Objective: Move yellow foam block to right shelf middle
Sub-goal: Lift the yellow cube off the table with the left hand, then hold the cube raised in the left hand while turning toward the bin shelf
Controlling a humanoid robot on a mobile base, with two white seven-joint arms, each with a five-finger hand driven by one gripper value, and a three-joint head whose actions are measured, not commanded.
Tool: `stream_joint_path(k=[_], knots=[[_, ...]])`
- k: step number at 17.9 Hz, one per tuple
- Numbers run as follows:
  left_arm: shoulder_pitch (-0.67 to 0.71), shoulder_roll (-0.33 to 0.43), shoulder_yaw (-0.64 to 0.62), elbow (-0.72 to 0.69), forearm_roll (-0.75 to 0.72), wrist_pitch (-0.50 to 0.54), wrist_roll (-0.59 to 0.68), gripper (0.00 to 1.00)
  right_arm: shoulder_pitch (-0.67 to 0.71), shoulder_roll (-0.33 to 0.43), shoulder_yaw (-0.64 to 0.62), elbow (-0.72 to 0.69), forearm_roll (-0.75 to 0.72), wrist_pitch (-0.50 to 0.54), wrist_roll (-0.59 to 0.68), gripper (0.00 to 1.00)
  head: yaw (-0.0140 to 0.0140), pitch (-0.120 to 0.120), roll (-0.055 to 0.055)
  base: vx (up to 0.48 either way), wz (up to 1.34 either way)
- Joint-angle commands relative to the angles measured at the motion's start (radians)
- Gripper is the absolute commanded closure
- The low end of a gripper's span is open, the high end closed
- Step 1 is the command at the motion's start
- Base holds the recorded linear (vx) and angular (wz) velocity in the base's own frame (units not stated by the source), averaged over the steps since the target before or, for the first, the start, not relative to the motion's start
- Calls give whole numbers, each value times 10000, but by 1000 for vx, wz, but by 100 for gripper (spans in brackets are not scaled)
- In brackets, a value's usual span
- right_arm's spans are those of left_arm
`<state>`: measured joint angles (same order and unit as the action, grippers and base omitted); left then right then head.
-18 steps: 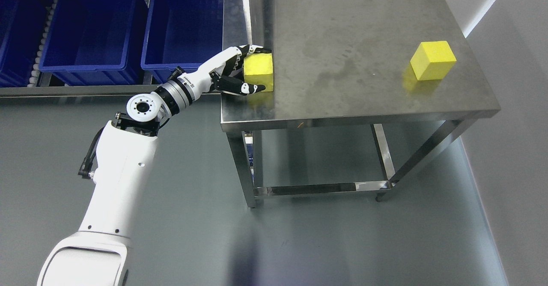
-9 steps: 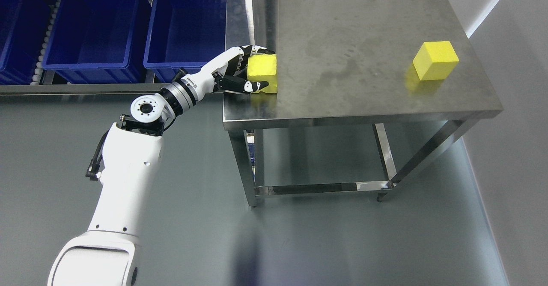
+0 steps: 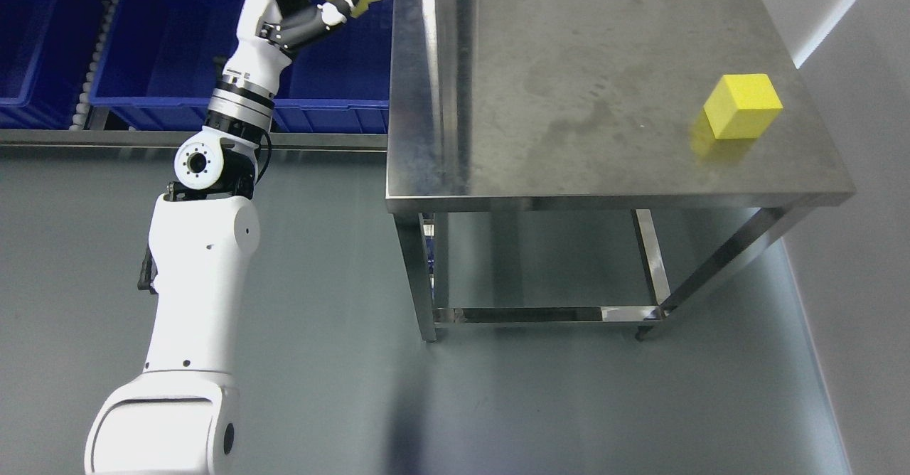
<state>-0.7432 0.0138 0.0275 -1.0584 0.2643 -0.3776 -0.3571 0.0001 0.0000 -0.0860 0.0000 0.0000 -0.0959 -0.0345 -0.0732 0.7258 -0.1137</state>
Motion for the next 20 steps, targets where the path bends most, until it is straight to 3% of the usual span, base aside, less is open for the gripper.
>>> stream_joint_path(k=[1, 6, 10, 20], knots=[[802, 37, 1121, -979, 762, -351, 917, 55, 14, -175, -15, -175, 31, 8, 8, 0, 0, 0, 0, -15, 270], [2444, 37, 1167, -2590, 762, 1, 902, 55, 14, -175, 0, -175, 31, 8, 8, 0, 0, 0, 0, 8, 611], [3090, 37, 1198, -3114, 762, 48, 886, 55, 14, -175, 0, -175, 31, 8, 8, 0, 0, 0, 0, 87, 1005], [3229, 37, 1213, -3298, 762, 64, 901, 55, 14, -175, 0, -175, 31, 8, 8, 0, 0, 0, 0, 147, 1132]])
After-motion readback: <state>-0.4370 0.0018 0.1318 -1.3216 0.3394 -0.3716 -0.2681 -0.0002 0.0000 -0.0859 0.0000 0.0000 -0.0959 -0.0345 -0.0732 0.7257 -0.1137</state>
